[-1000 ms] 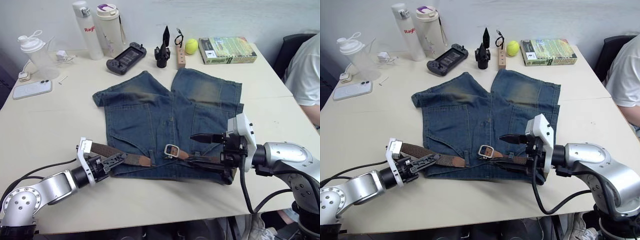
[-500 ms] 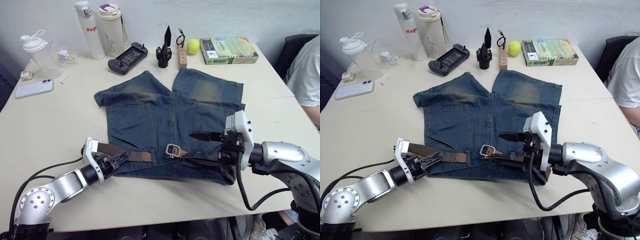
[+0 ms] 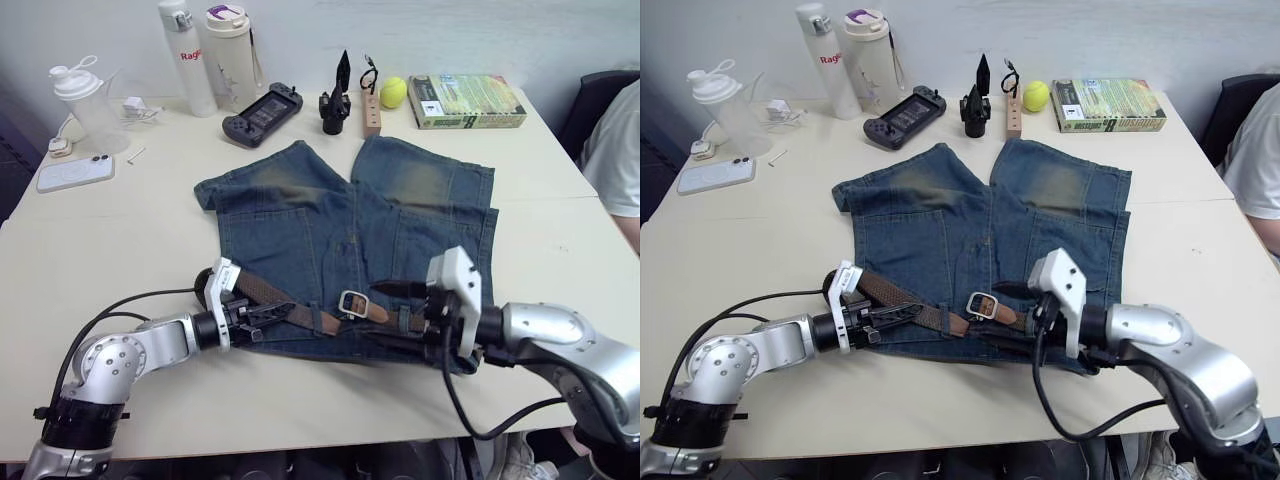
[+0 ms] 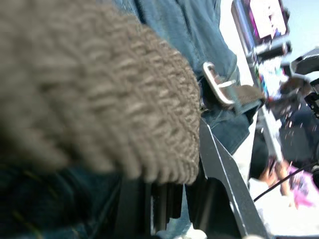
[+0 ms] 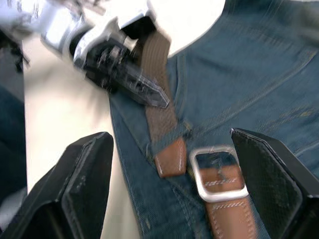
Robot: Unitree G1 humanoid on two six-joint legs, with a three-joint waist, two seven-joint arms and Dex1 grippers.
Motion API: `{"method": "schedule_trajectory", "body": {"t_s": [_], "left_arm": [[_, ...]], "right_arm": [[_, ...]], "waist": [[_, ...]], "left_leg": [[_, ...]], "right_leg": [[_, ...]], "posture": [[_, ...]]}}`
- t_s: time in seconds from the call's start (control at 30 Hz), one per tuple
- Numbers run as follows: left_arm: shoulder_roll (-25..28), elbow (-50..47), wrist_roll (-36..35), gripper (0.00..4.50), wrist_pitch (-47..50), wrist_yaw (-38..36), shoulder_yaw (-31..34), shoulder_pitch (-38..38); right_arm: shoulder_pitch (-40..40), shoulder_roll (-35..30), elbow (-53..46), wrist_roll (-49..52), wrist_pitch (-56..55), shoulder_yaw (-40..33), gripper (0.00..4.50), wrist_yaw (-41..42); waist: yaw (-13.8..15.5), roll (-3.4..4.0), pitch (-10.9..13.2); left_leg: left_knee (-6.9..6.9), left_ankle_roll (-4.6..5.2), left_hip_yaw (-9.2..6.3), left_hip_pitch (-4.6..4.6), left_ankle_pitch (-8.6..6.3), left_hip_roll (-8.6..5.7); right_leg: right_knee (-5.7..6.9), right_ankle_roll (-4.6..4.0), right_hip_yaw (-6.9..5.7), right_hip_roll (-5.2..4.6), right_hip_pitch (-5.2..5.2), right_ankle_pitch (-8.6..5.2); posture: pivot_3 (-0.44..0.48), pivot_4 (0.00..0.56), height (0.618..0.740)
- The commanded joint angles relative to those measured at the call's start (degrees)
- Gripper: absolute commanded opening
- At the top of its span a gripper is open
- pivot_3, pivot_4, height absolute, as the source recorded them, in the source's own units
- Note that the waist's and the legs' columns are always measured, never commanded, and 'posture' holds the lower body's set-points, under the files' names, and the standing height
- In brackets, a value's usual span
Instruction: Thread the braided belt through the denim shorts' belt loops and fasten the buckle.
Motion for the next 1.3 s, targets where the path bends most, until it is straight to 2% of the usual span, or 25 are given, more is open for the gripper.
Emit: {"method": "schedule_trajectory", "body": {"t_s": [0.03,0.1,0.23,0.33,0.37,0.47,0.63,0.9,1.3], "left_arm": [[-0.42,1.39,4.79,0.00,-0.24,-7.76,-2.76,-2.75],[-0.94,2.68,6.62,0.00,-0.11,-11.76,-3.86,-4.63],[-0.55,4.73,10.54,0.00,0.38,-20.52,-6.71,-5.86],[-1.45,6.71,12.90,0.00,1.08,-22.65,-7.27,-6.70],[-1.64,7.33,13.67,0.00,1.30,-23.17,-7.37,-7.12],[-2.16,8.84,15.43,0.00,1.99,-24.43,-7.06,-7.89],[-3.42,10.28,17.14,0.00,3.73,-25.10,-6.01,-9.27],[-4.55,9.04,18.41,0.00,5.46,-26.17,-4.87,-8.78],[-5.01,9.03,20.20,0.00,5.97,-27.65,-4.37,-8.53]], "right_arm": [[1.66,-2.01,-0.42,-14.87,-14.36,6.40,4.01,-0.18],[2.52,-2.51,1.91,-25.16,-24.67,10.94,4.01,-1.60],[3.58,-0.92,7.00,-37.83,-40.93,15.18,4.01,-4.96],[4.80,-1.07,10.84,-45.36,-49.75,17.50,4.01,-6.62],[5.14,-0.95,12.79,-49.91,-53.24,17.87,4.01,-9.43],[6.26,0.13,15.52,-54.86,-60.00,18.12,4.01,-12.73],[8.39,1.11,15.93,-57.33,-63.65,17.79,4.01,-13.34],[4.72,5.57,21.96,-66.56,-62.98,18.55,4.01,-16.49],[6.10,5.07,22.16,-67.39,-63.41,15.93,4.01,-17.45]], "waist": [[0.09,0.00,0.00],[0.07,0.00,0.00],[-0.03,-0.01,0.00],[0.00,-0.01,0.00],[0.06,-0.03,0.00],[0.02,-0.03,0.00],[0.10,-0.03,0.00],[0.02,-0.03,-0.01],[-0.01,-0.05,-0.02]], "left_leg": [[0.01,-0.01,0.01,0.00,0.01,0.00],[0.04,-0.03,0.03,0.00,0.02,0.01],[0.07,-0.08,0.09,0.00,0.10,0.00],[0.08,-0.09,0.13,0.03,0.15,0.03],[0.08,-0.11,0.10,0.03,0.17,0.05],[0.12,-0.15,0.03,0.03,0.23,0.06],[0.14,-0.19,-0.03,0.09,0.27,0.10],[0.21,-0.18,-0.04,0.13,0.28,0.11],[0.22,-0.18,-0.04,0.30,0.29,0.13]], "right_leg": [[-0.01,0.00,-0.01,0.05,0.00,0.00],[0.01,0.01,0.00,0.09,-0.01,0.00],[0.05,0.04,0.02,0.19,-0.03,0.01],[0.07,0.05,0.06,0.19,-0.03,0.01],[0.06,0.05,0.05,0.19,-0.01,0.01],[0.11,0.05,0.05,0.19,0.01,0.01],[0.22,0.03,0.09,0.17,0.04,0.01],[0.31,0.03,0.09,0.16,0.09,0.00],[0.35,0.02,0.12,0.15,0.24,0.00]], "posture": [[0.000,0.150,0.740],[0.000,0.150,0.740],[0.000,0.150,0.740],[0.000,0.150,0.740],[0.000,0.150,0.740],[0.000,0.150,0.740],[0.000,0.150,0.740],[0.000,0.150,0.740],[0.000,0.150,0.740]]}}
